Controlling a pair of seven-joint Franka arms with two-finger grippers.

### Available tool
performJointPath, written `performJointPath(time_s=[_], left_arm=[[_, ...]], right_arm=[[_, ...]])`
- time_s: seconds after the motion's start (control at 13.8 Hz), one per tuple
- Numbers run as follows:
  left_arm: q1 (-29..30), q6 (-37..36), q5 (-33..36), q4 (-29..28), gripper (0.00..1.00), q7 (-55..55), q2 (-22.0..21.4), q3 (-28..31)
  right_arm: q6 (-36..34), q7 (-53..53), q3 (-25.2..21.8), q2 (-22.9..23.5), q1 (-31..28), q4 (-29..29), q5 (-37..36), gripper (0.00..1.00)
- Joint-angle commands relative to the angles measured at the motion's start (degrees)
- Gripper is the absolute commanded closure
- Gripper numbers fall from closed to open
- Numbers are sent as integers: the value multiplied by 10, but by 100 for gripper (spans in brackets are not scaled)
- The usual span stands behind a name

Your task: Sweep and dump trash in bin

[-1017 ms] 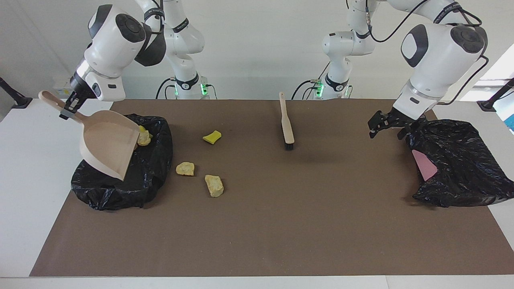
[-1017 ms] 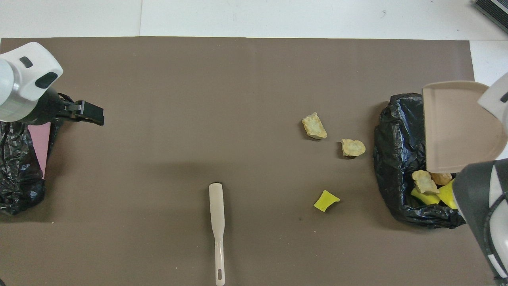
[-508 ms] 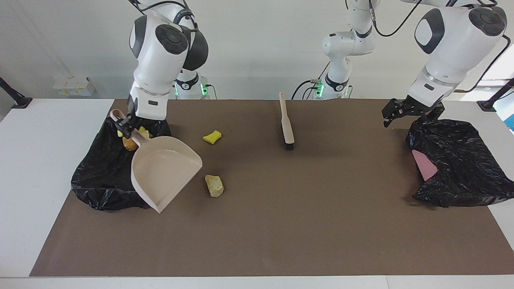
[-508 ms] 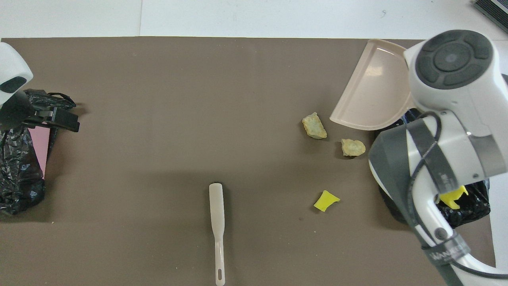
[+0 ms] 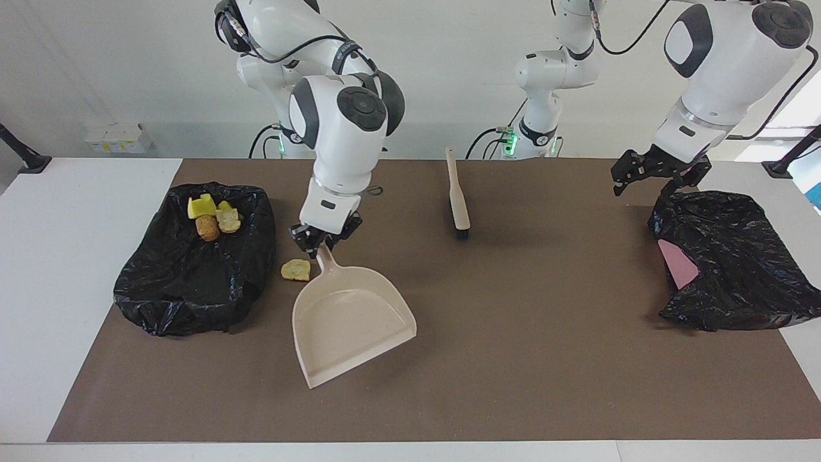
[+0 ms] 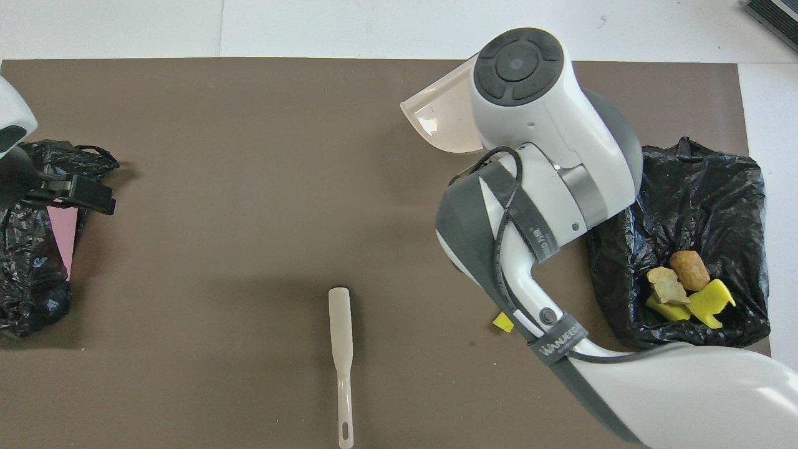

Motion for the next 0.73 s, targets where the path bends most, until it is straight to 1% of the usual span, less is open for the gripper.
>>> performJointPath(time_s=[0.0, 0.15, 0.36, 0.51, 0.65], left_arm=[[16, 14, 8, -45, 0, 7, -43, -5], [16, 36, 7, -62, 0, 4, -55, -5], [9, 61, 6, -83, 0, 7, -64, -5], [6, 57, 5, -85, 0, 0, -65, -9], [-1, 58, 4, -72, 0, -4, -58, -12]], right_arm=[[-9, 118, 2, 67, 31, 77, 43, 100], [2, 189, 2, 105, 60, 112, 65, 100], [65, 297, 2, 140, 96, 118, 93, 100], [100, 332, 3, 151, 112, 118, 96, 100], [135, 367, 3, 169, 127, 118, 109, 100]])
